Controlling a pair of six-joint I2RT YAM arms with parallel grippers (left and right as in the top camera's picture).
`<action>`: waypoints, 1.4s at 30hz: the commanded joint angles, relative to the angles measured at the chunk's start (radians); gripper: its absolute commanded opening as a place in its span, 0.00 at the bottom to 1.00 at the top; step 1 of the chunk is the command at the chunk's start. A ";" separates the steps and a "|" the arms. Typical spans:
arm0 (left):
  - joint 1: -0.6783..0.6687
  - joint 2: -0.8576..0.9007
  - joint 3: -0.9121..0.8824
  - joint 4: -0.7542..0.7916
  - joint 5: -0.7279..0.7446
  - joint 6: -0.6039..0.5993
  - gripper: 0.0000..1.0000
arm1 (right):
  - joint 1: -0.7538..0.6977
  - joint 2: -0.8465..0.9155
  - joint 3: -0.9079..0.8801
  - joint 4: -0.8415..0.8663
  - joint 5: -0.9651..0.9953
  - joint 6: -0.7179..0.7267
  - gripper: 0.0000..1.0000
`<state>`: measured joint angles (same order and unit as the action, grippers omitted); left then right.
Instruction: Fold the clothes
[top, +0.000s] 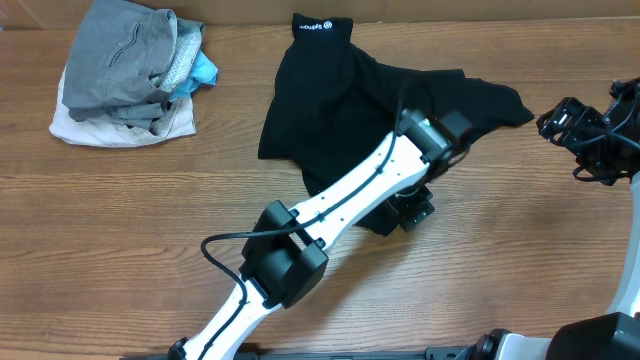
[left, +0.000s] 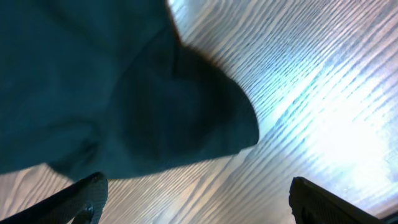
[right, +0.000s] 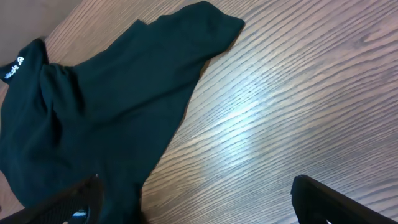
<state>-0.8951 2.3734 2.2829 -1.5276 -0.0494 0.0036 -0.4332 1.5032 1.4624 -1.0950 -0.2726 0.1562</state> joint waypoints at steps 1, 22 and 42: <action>-0.007 -0.027 -0.076 0.044 -0.020 0.008 0.95 | -0.008 -0.005 0.023 0.004 0.011 -0.008 1.00; 0.026 -0.030 -0.259 0.211 -0.139 -0.214 0.04 | -0.008 -0.005 0.023 0.012 0.036 -0.007 1.00; 0.223 -0.341 0.106 0.040 -0.290 -0.140 0.04 | -0.001 -0.005 0.023 -0.087 -0.072 -0.008 1.00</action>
<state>-0.6765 2.0480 2.3833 -1.4891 -0.3241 -0.1764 -0.4370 1.5032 1.4624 -1.1767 -0.2859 0.1566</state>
